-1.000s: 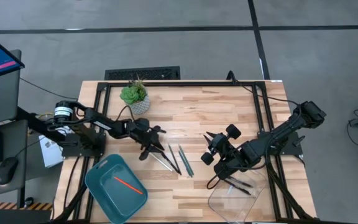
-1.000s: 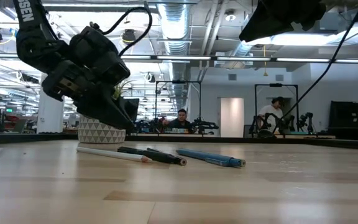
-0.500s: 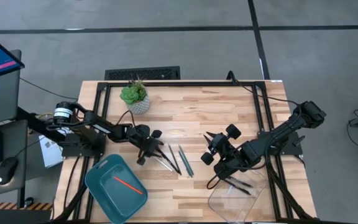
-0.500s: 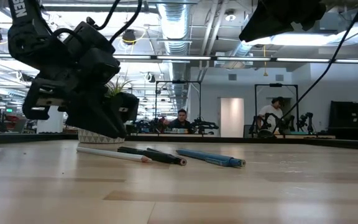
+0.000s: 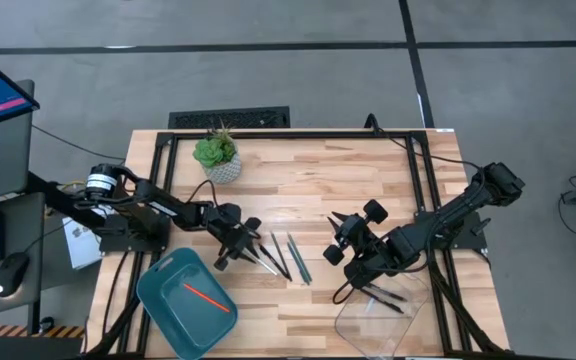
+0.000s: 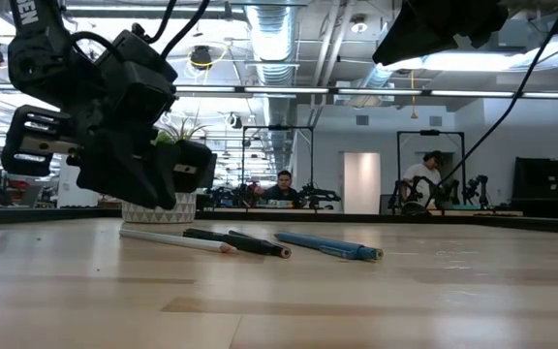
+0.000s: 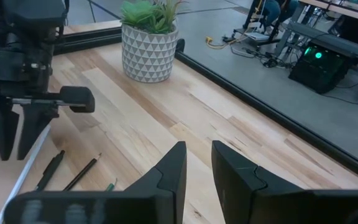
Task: Sort pens & pencils
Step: Put the white pencil into the blue bin
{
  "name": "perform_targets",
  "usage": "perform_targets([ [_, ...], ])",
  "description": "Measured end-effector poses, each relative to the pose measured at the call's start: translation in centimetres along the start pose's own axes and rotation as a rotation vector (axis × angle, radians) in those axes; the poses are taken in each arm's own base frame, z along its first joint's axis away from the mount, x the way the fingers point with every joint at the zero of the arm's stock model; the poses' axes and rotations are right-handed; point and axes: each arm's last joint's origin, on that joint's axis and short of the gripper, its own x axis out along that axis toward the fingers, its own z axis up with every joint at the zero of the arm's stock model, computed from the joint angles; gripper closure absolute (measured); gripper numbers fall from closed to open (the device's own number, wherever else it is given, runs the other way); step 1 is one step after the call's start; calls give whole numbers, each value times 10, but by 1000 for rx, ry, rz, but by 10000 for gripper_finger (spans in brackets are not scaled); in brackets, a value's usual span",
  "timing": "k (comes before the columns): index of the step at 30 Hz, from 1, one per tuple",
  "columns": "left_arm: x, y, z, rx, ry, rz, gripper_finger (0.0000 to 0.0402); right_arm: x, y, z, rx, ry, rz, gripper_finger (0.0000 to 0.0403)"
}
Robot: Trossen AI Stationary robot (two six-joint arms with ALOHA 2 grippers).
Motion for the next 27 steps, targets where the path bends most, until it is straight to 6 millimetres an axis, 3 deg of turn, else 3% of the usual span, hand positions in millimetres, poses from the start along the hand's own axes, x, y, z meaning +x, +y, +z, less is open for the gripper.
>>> perform_targets([
  [9,-5,10,-4,-108,29,93,338,0,0,0,0,0,0,305],
  [27,-4,7,-6,-16,30,33,324,0,0,0,1,0,1,305],
])
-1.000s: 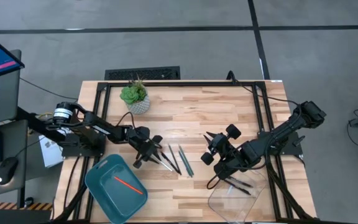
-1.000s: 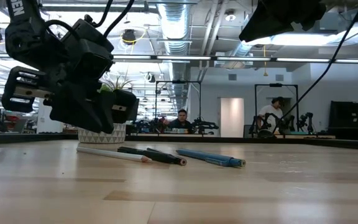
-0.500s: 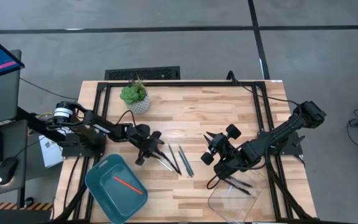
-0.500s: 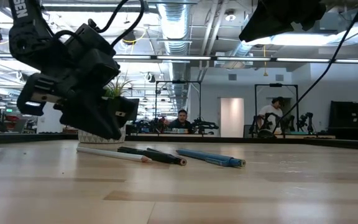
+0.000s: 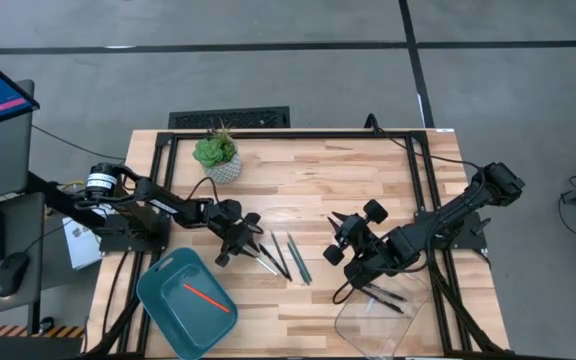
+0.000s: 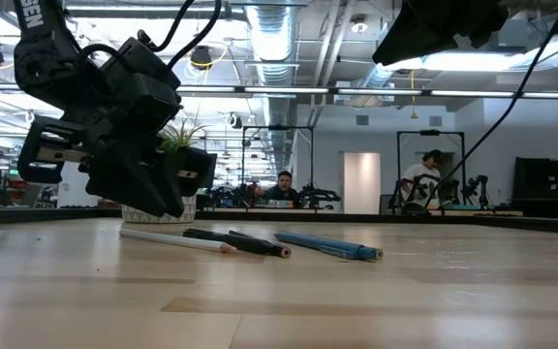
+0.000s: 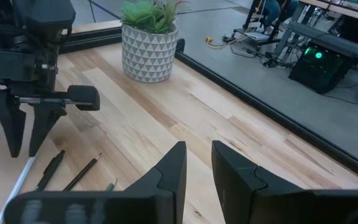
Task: Sort pens & pencils
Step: Put the white pencil into the blue bin
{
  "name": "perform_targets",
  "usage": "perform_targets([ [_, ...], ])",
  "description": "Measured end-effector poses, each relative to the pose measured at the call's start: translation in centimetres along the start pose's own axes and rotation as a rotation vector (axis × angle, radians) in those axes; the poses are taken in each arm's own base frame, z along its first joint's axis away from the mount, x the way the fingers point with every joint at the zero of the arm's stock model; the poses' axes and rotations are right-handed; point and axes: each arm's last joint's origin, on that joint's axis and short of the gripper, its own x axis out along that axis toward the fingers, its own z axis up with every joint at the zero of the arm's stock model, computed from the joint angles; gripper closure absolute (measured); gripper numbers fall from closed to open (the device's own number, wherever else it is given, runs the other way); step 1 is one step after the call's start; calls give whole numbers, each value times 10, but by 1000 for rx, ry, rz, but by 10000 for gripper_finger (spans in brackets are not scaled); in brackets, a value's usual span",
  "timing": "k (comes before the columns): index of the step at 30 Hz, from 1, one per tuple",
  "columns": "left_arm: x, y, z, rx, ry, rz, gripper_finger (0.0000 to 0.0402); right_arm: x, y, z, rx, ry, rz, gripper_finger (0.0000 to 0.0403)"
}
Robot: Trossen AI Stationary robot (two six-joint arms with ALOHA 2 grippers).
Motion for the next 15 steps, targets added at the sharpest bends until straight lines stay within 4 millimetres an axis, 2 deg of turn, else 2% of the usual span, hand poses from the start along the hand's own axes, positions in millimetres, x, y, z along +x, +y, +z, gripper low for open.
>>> perform_targets([
  [15,-1,-1,-2,18,13,-25,324,0,0,0,0,0,0,305],
])
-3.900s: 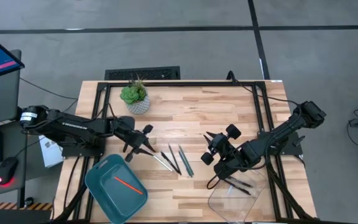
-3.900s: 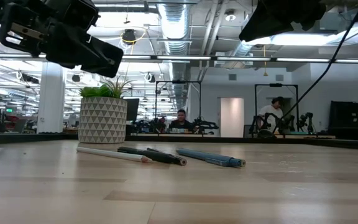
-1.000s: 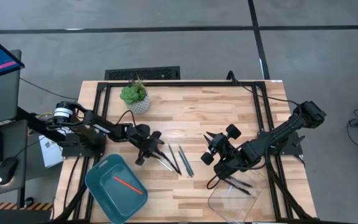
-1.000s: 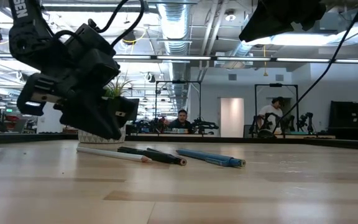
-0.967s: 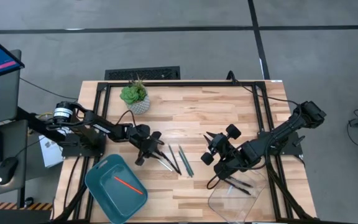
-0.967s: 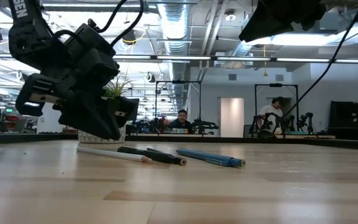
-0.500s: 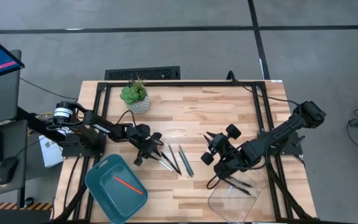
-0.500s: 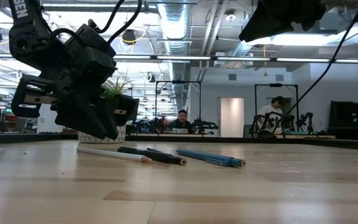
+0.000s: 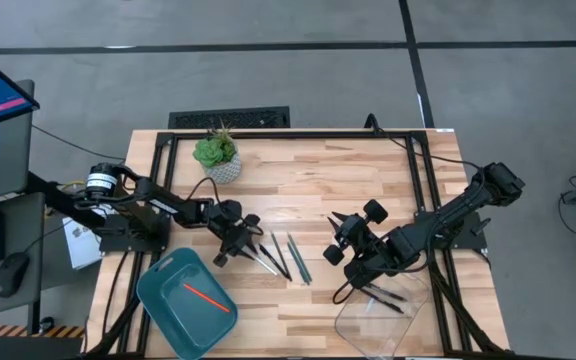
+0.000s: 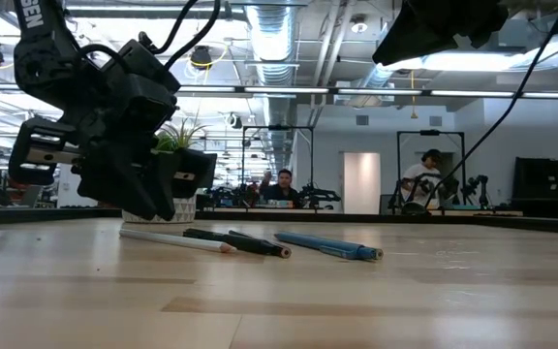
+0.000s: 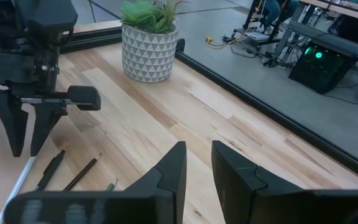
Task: Sort pens & pencils
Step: Put the white pencil into the blue bin
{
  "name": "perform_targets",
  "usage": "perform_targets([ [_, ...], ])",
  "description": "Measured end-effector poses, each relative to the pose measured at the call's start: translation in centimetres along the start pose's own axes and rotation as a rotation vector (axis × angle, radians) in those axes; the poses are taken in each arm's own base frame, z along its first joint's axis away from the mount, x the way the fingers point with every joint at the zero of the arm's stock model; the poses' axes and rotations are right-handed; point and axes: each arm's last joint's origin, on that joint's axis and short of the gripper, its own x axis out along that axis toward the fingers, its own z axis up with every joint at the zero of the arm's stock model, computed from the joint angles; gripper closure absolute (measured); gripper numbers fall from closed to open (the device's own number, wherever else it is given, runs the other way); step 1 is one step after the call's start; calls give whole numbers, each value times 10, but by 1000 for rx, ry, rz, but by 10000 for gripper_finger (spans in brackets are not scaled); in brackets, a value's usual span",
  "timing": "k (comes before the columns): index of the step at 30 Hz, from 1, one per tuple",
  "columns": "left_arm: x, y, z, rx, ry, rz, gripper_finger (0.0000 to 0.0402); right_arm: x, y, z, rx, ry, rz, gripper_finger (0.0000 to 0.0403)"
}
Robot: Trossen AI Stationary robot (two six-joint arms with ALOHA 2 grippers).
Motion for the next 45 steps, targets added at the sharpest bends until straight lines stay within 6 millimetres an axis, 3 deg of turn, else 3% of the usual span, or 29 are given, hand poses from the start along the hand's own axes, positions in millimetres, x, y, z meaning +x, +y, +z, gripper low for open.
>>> perform_targets([
  [45,-2,4,4,67,-64,-9,324,2,0,-7,5,-1,3,305],
])
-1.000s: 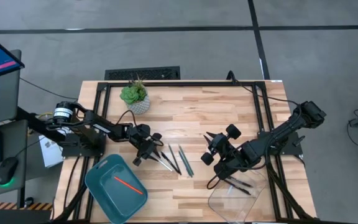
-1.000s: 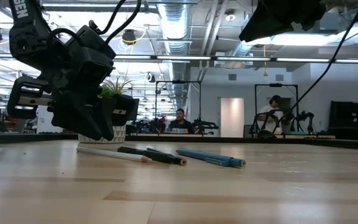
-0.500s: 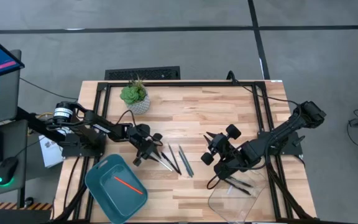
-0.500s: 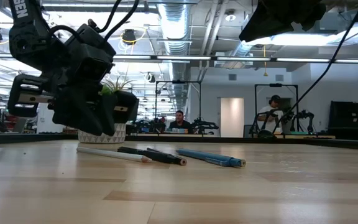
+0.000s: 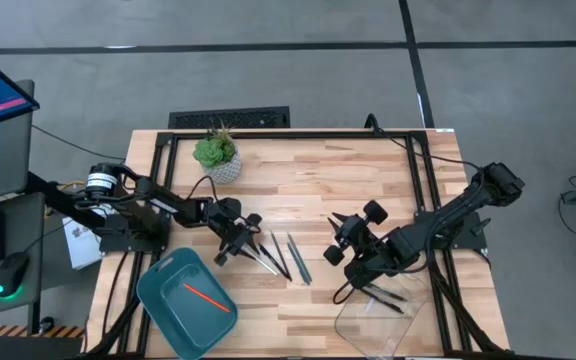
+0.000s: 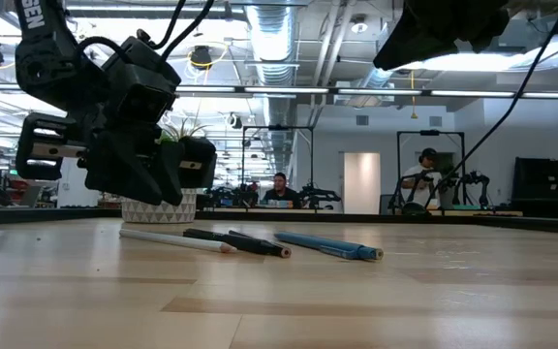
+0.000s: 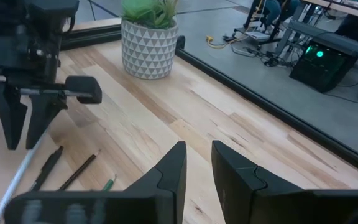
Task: Sort pens & pencils
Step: Put the white pencil into the blue bin
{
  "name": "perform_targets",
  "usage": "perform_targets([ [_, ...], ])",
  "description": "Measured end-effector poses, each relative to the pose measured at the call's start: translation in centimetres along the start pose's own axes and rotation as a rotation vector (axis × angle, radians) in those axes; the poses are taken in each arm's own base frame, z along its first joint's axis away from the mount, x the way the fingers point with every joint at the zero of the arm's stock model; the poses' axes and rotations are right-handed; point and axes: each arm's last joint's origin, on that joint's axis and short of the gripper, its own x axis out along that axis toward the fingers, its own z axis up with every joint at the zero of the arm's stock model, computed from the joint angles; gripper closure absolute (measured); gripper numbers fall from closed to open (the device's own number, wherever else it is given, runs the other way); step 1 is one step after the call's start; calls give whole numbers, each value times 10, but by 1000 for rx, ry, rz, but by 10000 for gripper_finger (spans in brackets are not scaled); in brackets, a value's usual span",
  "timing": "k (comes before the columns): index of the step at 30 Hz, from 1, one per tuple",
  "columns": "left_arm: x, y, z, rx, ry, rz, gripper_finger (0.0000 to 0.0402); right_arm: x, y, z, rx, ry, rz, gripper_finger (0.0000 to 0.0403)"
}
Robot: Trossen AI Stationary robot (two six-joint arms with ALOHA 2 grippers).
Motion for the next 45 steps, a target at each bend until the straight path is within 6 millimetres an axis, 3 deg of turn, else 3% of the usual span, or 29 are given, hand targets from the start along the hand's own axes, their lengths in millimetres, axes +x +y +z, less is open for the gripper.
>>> perform_targets([
  [7,0,3,-7,-34,16,-13,324,3,-2,-9,19,5,-5,305],
  [14,18,5,-27,-71,5,-34,324,3,-2,-9,11,5,-5,305],
  [23,30,7,-39,-91,-63,-79,324,3,-2,-9,10,5,-6,305],
  [45,35,4,-43,-81,-65,-93,324,3,-2,-9,9,5,-6,305],
])
